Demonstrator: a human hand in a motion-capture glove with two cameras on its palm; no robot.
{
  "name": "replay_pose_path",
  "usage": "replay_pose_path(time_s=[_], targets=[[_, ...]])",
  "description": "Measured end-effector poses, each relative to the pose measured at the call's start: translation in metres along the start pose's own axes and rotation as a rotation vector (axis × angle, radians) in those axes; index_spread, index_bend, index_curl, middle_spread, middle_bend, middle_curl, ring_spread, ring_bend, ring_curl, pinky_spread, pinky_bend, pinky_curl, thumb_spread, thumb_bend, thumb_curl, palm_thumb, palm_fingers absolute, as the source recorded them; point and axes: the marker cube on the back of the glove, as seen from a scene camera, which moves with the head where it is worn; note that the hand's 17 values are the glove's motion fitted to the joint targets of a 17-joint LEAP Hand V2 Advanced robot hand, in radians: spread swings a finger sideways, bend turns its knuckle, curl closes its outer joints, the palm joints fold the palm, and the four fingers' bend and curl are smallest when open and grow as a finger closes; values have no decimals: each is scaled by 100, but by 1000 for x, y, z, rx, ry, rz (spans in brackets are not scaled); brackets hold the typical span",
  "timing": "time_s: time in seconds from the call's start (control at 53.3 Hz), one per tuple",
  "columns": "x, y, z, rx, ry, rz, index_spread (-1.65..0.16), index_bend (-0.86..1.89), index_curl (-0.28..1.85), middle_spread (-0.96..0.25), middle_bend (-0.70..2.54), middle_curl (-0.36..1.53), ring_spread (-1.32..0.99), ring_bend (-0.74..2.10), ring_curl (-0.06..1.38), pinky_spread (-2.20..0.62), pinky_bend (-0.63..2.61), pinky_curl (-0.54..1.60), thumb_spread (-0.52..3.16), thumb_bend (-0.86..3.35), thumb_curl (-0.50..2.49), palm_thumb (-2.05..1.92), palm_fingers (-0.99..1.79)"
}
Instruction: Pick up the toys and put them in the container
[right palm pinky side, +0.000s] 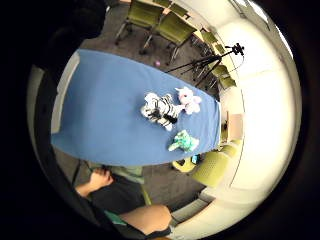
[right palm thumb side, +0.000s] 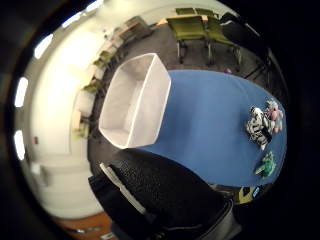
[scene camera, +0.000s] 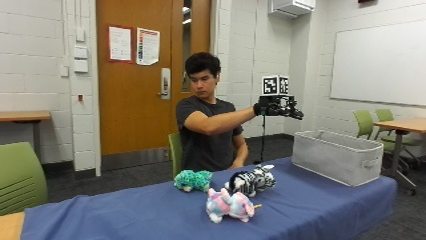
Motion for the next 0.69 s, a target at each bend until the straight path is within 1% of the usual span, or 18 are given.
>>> replay_pose_path(time_s=[0.112, 0.244, 0.469, 0.619, 0.694], targets=[[0, -2, 1, -8, 23, 7, -17, 21, 11, -6, 27, 9, -16, 21, 6, -4, 37, 13, 60, -15, 0, -22, 30], [1, -1, -2, -9, 21, -2, -22, 19, 16, -8, 28, 14, -22, 21, 8, -5, 39, 17, 77, -15, 1, -22, 28], [16, 3, -12, 34, 39, 7, -26, 18, 21, -9, 27, 20, -26, 24, 12, -6, 42, 22, 87, -15, 2, -23, 26], [54, 5, -18, 33, 19, 31, -27, 18, 25, -10, 27, 23, -28, 25, 14, -6, 44, 25, 90, -15, 2, -23, 26], [88, 5, -16, 60, -11, 58, -27, 18, 26, -10, 27, 24, -28, 25, 14, -6, 45, 26, 90, -15, 2, -23, 23]])
